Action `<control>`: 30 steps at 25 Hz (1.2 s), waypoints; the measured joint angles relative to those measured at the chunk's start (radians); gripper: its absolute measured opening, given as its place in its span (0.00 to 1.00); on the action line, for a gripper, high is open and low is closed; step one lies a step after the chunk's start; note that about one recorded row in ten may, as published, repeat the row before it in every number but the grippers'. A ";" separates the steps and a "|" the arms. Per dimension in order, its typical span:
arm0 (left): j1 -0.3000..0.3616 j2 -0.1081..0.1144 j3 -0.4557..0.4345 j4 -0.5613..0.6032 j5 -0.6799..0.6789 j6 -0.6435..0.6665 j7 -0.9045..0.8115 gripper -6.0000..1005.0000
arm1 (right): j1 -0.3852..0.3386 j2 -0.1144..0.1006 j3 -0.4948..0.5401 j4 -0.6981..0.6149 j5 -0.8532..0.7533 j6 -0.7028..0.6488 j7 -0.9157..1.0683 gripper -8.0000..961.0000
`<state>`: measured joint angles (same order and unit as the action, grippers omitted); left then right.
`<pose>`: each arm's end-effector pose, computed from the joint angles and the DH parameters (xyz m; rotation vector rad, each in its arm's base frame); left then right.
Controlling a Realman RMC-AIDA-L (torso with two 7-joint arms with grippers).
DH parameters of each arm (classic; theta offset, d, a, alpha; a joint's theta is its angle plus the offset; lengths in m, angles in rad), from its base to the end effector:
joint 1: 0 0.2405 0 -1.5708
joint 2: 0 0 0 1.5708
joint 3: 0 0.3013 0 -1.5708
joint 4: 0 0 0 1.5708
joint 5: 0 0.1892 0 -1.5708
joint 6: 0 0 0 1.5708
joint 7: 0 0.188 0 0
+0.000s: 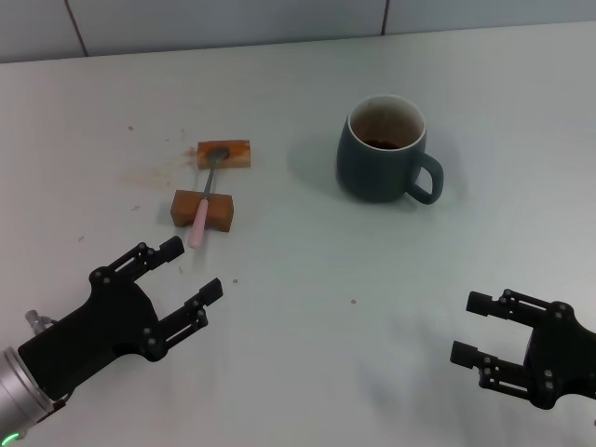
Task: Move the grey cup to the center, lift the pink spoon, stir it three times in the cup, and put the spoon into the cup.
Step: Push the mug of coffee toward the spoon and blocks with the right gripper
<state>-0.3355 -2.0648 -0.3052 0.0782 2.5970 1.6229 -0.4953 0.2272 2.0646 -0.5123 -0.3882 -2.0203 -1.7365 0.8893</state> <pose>-0.3153 0.2547 -0.0901 -2.3471 -0.4180 -0.9443 0.3354 0.2195 -0.0695 -2.5766 0.6134 0.9002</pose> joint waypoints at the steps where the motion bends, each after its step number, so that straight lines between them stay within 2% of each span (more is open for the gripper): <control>1: -0.001 0.000 0.000 0.000 0.000 0.000 0.000 0.71 | 0.000 0.000 0.000 0.000 0.000 0.000 0.000 0.74; 30: -0.003 0.000 0.002 0.000 0.002 0.000 -0.002 0.70 | 0.004 0.000 0.002 0.000 0.002 0.007 -0.001 0.67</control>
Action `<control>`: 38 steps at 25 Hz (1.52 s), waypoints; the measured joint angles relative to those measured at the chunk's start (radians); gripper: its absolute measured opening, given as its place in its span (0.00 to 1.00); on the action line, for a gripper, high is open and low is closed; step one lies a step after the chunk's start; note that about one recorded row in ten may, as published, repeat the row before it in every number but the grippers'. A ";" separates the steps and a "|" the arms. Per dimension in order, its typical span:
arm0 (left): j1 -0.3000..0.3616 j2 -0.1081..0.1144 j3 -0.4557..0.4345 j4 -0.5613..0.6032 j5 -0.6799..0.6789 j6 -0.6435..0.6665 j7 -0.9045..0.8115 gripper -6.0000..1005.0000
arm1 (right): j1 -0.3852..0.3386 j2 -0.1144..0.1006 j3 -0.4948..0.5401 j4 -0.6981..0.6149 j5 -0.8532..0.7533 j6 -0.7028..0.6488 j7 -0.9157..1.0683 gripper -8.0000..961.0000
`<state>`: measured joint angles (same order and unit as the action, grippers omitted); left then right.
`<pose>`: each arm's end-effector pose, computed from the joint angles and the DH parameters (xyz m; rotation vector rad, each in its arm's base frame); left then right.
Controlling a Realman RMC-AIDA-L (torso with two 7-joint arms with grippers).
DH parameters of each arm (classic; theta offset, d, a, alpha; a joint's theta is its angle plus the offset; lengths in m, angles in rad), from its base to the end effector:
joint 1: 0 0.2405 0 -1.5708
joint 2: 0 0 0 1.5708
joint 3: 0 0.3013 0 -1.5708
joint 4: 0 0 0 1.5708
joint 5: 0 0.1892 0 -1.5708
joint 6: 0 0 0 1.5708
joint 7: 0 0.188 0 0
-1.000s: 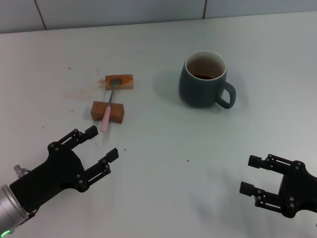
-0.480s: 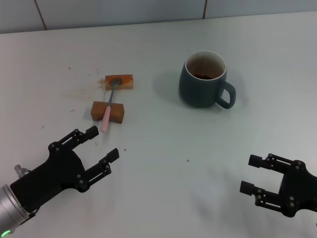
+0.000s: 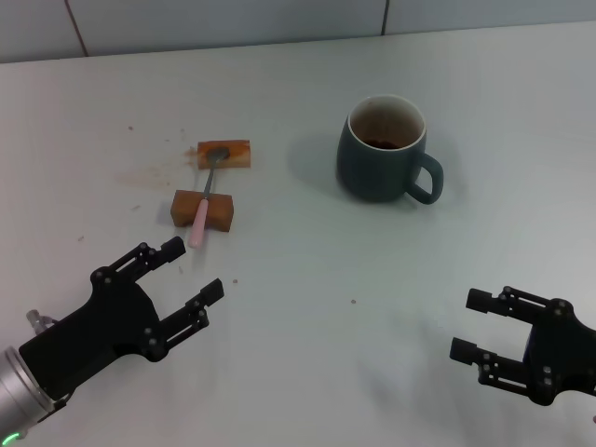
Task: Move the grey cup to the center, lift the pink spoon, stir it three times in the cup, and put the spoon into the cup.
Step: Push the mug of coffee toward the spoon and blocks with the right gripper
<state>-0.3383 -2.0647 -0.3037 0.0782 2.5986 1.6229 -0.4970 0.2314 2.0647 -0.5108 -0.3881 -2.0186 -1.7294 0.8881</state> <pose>-0.3146 0.2552 -0.0904 -2.3516 -0.4164 -0.9459 0.3355 0.2220 -0.0696 -2.5734 0.6094 0.8942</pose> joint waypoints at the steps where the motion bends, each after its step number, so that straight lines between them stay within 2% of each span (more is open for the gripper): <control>1: 0.001 0.000 0.000 0.000 0.000 0.000 0.000 0.70 | 0.001 0.000 0.000 0.000 0.001 0.001 0.000 0.66; 7: 0.003 -0.001 0.002 -0.002 0.000 0.000 0.002 0.70 | 0.016 0.000 0.038 0.008 0.006 0.011 0.000 0.64; 15: 0.004 0.000 0.002 -0.005 0.000 0.015 0.009 0.70 | 0.072 0.004 0.187 0.031 0.007 0.135 0.047 0.62; 16: 0.004 0.000 0.002 -0.005 0.000 0.016 0.009 0.70 | 0.086 0.006 0.263 0.032 0.011 0.147 0.044 0.57; 17: 0.004 0.000 0.002 -0.005 0.000 0.016 0.009 0.70 | 0.086 0.006 0.263 0.032 0.011 0.147 0.044 0.52; 20: 0.004 0.001 0.002 -0.005 0.000 0.016 0.009 0.70 | 0.108 0.007 0.366 0.029 0.038 0.180 0.041 0.39; 21: 0.004 0.001 0.002 -0.005 0.000 0.016 0.009 0.70 | 0.123 0.006 0.398 0.022 0.068 0.214 0.038 0.31; 23: 0.004 0.001 0.002 -0.005 -0.001 0.016 0.009 0.70 | 0.131 0.004 0.404 0.018 0.086 0.235 0.038 0.15; 28: 0.003 0.001 0.001 -0.005 -0.003 0.019 0.009 0.70 | 0.184 -0.002 0.395 -0.032 0.119 0.334 0.026 0.03; 32: 0.004 0.000 -0.006 -0.005 -0.007 0.023 0.009 0.70 | 0.224 -0.002 0.381 -0.045 0.116 0.403 -0.053 0.03; 38: 0.004 -0.001 -0.009 -0.005 -0.008 0.023 0.009 0.70 | 0.274 -0.001 0.275 -0.047 0.116 0.507 -0.183 0.03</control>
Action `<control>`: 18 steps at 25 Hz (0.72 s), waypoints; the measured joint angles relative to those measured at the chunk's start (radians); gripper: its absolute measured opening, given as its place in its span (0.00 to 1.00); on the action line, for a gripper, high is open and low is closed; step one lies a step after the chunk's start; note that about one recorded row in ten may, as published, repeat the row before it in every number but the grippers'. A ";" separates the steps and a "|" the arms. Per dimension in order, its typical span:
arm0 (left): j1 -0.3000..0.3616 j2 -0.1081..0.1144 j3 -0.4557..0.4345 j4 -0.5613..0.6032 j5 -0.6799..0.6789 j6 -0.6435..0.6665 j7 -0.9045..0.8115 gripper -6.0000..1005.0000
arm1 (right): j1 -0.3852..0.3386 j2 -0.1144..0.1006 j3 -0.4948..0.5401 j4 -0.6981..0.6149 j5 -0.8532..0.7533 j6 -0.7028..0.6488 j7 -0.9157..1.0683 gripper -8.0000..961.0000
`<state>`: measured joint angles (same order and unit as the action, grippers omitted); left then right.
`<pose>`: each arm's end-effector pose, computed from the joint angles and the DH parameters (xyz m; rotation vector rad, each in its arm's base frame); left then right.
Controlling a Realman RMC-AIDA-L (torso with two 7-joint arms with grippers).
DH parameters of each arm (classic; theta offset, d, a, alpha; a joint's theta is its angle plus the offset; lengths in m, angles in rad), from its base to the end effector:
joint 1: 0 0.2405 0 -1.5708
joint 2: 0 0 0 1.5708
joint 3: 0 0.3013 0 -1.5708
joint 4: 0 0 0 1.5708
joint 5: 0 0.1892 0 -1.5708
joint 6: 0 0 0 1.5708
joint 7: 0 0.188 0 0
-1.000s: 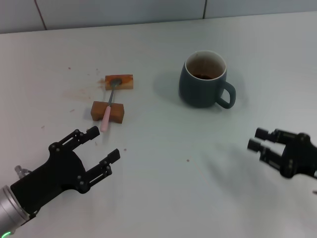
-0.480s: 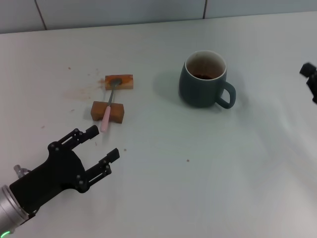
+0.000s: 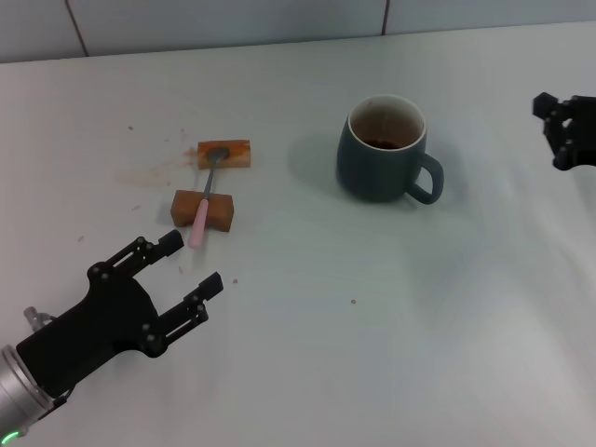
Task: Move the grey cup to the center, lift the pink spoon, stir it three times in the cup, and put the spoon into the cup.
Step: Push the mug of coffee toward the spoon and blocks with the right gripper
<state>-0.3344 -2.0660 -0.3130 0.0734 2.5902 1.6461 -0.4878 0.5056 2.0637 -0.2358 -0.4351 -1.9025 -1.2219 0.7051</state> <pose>-0.3108 0.2546 -0.0872 -2.3288 -0.4012 -0.9774 0.3491 0.3935 -0.0099 -2.1081 0.3581 0.4862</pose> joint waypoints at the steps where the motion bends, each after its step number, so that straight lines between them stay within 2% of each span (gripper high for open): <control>1: -0.001 0.000 -0.001 -0.001 0.000 0.000 0.000 0.70 | 0.008 0.002 -0.016 0.000 0.000 0.019 -0.020 0.03; 8: -0.007 0.000 -0.003 -0.006 -0.001 0.000 0.003 0.70 | 0.059 0.010 -0.141 -0.004 0.001 0.130 -0.155 0.03; 18: -0.006 0.000 -0.019 -0.009 -0.001 0.000 0.009 0.70 | 0.121 0.013 -0.226 0.009 0.006 0.226 -0.293 0.03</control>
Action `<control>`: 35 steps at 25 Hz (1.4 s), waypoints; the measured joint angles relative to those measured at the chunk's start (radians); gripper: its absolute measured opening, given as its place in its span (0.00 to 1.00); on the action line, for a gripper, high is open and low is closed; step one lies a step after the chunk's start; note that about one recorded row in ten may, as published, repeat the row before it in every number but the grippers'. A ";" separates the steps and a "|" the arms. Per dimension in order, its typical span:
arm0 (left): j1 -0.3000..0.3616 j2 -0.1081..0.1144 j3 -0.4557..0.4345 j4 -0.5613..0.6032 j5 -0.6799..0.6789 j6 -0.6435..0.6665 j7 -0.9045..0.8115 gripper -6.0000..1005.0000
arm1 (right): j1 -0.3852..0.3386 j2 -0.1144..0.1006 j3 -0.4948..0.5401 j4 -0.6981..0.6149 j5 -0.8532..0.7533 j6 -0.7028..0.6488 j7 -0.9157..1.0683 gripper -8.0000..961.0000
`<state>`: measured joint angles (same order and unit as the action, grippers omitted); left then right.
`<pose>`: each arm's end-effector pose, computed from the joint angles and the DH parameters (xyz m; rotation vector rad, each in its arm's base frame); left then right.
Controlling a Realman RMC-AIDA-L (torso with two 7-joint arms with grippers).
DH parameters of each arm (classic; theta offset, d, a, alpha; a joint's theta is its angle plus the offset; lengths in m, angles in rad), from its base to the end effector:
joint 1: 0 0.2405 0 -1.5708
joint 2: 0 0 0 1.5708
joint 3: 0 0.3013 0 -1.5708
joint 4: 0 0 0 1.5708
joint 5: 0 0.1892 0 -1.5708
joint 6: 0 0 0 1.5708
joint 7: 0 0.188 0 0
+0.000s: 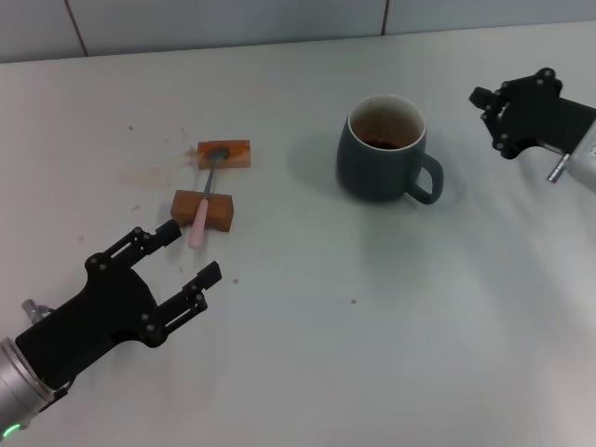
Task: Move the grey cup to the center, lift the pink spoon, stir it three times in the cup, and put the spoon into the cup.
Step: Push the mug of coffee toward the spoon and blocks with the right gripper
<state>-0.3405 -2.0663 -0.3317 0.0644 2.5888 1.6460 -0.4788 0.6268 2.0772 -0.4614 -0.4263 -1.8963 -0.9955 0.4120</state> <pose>-0.3077 0.2589 -0.0856 -2.3089 -0.3886 -0.9897 0.3183 0.4367 -0.0443 -2.2387 -0.1021 0.1293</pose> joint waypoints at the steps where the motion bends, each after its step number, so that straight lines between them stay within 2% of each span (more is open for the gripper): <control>1: 0.001 0.000 -0.004 -0.001 0.000 0.000 0.003 0.70 | 0.000 0.000 0.000 0.000 0.000 0.000 0.000 0.03; 15: 0.005 0.000 -0.023 -0.014 -0.001 0.001 0.005 0.70 | 0.062 0.009 -0.174 0.056 0.001 0.110 -0.053 0.03; 35: 0.006 0.000 -0.026 -0.014 -0.001 0.002 0.005 0.70 | 0.121 0.012 -0.228 0.135 0.000 0.103 -0.055 0.02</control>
<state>-0.3348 -2.0663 -0.3575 0.0507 2.5877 1.6476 -0.4739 0.7474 2.0887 -0.6897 -0.2913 -1.8960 -0.8928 0.3573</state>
